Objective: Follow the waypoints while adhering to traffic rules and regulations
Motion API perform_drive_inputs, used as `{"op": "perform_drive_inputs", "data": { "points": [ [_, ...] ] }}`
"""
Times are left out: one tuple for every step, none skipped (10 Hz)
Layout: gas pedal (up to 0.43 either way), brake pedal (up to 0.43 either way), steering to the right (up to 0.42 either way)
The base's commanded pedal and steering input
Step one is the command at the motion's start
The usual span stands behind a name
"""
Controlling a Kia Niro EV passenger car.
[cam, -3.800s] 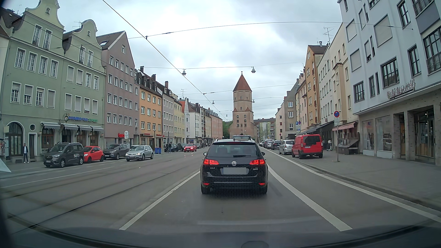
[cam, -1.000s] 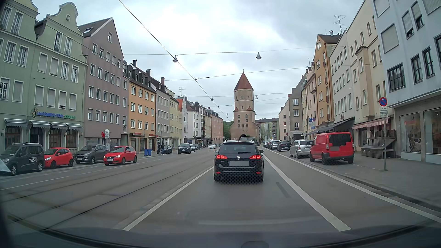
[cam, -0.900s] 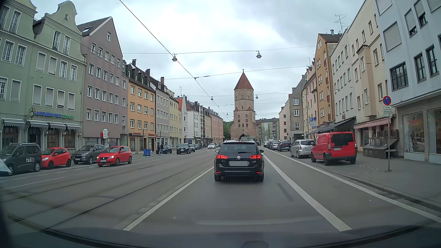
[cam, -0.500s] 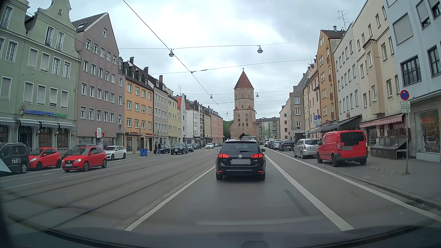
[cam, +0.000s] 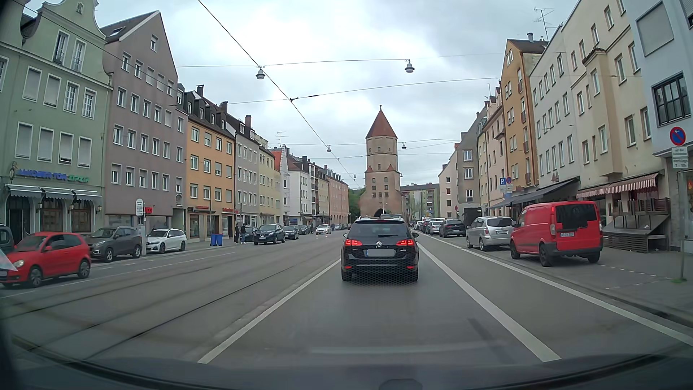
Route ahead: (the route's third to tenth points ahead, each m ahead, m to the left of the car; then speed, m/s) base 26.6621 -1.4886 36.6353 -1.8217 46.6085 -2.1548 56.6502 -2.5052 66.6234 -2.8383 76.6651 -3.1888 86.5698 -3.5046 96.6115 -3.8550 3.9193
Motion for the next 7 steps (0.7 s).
{"op": "perform_drive_inputs", "data": {
  "points": [
    [0.098, 0.0, 0.008],
    [0.087, 0.0, 0.008],
    [0.087, 0.0, 0.008],
    [0.087, 0.0, 0.008],
    [0.087, 0.0, 0.008],
    [0.087, 0.0, 0.009],
    [0.087, 0.0, 0.011]
  ]
}}
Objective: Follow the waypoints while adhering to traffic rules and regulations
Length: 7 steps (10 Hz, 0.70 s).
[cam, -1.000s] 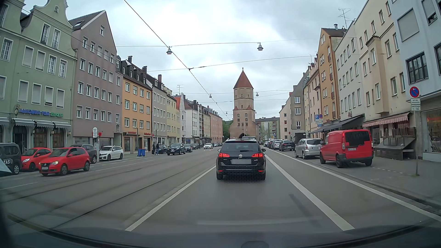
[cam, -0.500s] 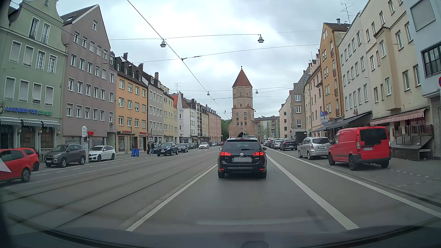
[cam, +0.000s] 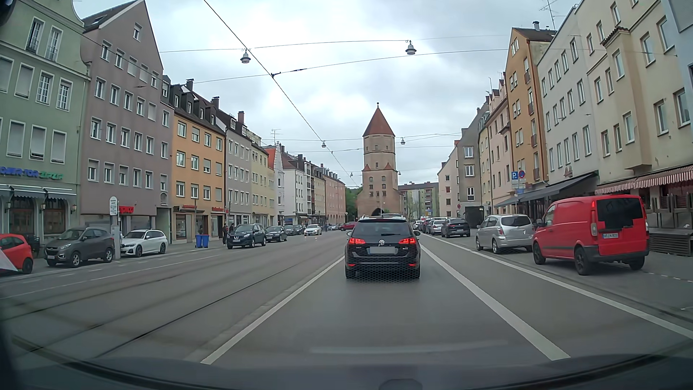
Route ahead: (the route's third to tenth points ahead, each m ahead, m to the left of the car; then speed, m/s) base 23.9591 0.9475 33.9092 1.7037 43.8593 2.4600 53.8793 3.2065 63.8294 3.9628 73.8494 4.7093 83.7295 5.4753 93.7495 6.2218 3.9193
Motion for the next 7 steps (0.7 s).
{"op": "perform_drive_inputs", "data": {
  "points": [
    [0.087, 0.0, 0.015],
    [0.087, 0.0, 0.018],
    [0.087, 0.0, 0.018],
    [0.098, 0.0, 0.018],
    [0.098, 0.0, 0.018],
    [0.118, 0.0, 0.018],
    [0.15, 0.0, 0.018]
  ]
}}
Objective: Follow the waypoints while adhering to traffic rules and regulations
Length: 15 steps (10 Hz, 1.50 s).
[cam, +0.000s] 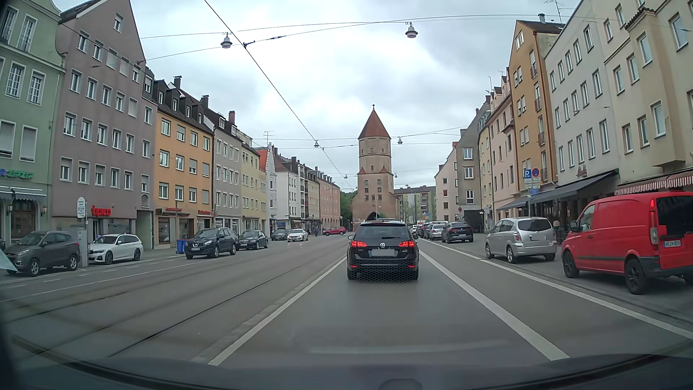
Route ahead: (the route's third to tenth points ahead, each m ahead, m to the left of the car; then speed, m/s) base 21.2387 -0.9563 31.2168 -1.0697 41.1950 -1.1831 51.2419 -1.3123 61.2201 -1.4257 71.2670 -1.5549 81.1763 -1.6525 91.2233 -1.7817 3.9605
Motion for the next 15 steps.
{"op": "perform_drive_inputs", "data": {
  "points": [
    [0.157, 0.0, 0.018],
    [0.169, 0.0, 0.018],
    [0.169, 0.0, 0.018],
    [0.169, 0.0, 0.018],
    [0.169, 0.0, 0.018],
    [0.169, 0.0, 0.018],
    [0.169, 0.0, 0.018],
    [0.169, 0.0, 0.018],
    [0.169, 0.0, 0.018],
    [0.169, 0.0, 0.018],
    [0.169, 0.0, 0.018],
    [0.169, 0.0, 0.018],
    [0.169, 0.0, 0.018],
    [0.169, 0.0, 0.018],
    [0.169, 0.0, 0.018]
  ]
}}
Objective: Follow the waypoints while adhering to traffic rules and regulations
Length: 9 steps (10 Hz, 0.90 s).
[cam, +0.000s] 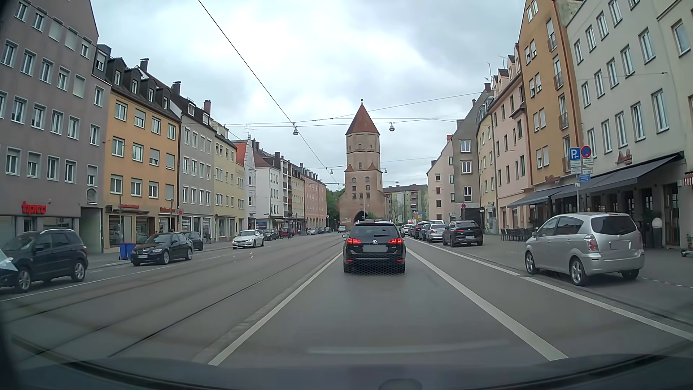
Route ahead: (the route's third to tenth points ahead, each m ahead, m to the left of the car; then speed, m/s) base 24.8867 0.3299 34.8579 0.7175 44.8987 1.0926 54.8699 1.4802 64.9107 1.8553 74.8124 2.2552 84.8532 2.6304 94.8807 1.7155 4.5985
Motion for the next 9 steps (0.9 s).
{"op": "perform_drive_inputs", "data": {
  "points": [
    [0.169, 0.0, 0.018],
    [0.177, 0.0, 0.018],
    [0.22, 0.0, 0.018],
    [0.248, 0.0, 0.018],
    [0.248, 0.0, 0.017],
    [0.248, 0.0, 0.016],
    [0.248, 0.0, 0.014],
    [0.248, 0.0, 0.013],
    [0.228, 0.0, 0.012]
  ]
}}
